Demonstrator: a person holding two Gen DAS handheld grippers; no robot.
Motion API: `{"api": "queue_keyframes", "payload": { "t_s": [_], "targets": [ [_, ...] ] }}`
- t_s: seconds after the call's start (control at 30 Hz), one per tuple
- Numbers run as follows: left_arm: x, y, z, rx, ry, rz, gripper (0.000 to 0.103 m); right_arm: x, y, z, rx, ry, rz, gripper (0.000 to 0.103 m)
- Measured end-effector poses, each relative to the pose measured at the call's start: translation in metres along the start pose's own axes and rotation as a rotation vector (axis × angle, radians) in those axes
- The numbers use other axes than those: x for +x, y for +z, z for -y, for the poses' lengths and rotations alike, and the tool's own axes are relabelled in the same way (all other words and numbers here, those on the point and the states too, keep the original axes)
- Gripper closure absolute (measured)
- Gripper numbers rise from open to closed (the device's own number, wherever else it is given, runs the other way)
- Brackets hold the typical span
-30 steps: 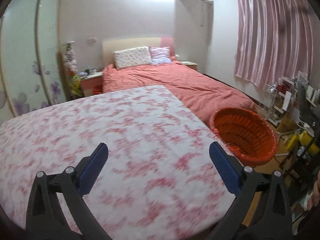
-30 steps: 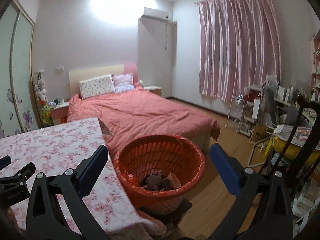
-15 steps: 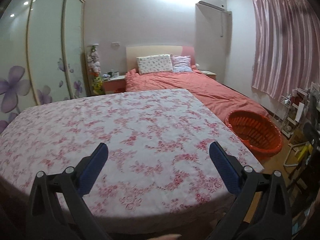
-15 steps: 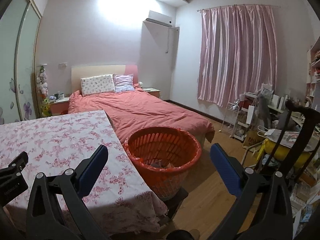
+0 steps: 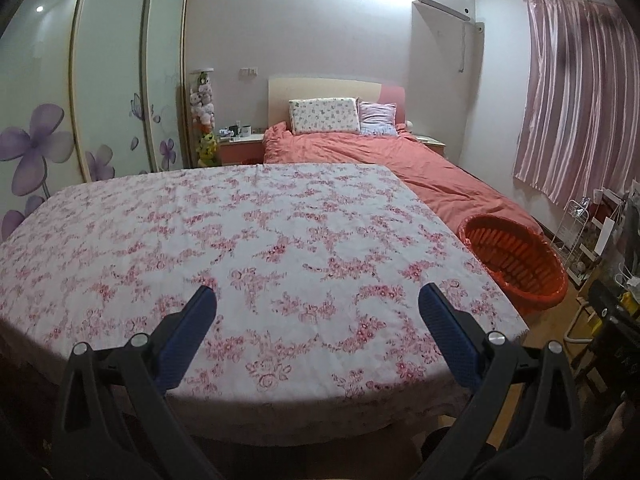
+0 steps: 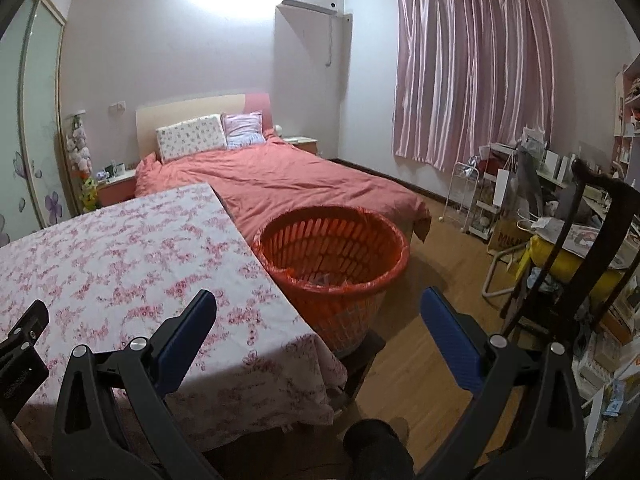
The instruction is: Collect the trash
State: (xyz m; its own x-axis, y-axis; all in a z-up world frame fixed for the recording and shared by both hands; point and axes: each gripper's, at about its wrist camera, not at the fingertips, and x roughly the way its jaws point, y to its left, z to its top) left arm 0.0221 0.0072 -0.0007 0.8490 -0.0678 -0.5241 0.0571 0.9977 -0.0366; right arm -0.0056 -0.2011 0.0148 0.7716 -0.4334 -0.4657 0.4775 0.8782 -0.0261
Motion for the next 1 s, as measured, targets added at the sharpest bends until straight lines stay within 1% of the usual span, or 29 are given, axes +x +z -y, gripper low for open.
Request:
{"api": "queue_keyframes", "payload": {
  "t_s": [0.23, 0.4, 0.6, 1.0],
  "targets": [
    [0.000, -0.003, -0.001, -0.007, 0.007, -0.020, 0.004, -0.001, -0.002, 0.000, -0.002, -0.007, -0.026, 0.002],
    [-0.003, -0.003, -0.001, -0.009, 0.012, -0.018, 0.004, -0.003, -0.002, -0.001, -0.002, -0.016, -0.040, 0.003],
    [-0.006, -0.004, 0.000, -0.010, 0.013, -0.019, 0.004, -0.003, -0.003, 0.001, 0.011, 0.003, -0.072, 0.003],
    [-0.019, -0.004, -0.002, -0.019, 0.028, 0.007, 0.004, -0.009, -0.003, 0.001, 0.026, 0.009, -0.072, 0.003]
  ]
}}
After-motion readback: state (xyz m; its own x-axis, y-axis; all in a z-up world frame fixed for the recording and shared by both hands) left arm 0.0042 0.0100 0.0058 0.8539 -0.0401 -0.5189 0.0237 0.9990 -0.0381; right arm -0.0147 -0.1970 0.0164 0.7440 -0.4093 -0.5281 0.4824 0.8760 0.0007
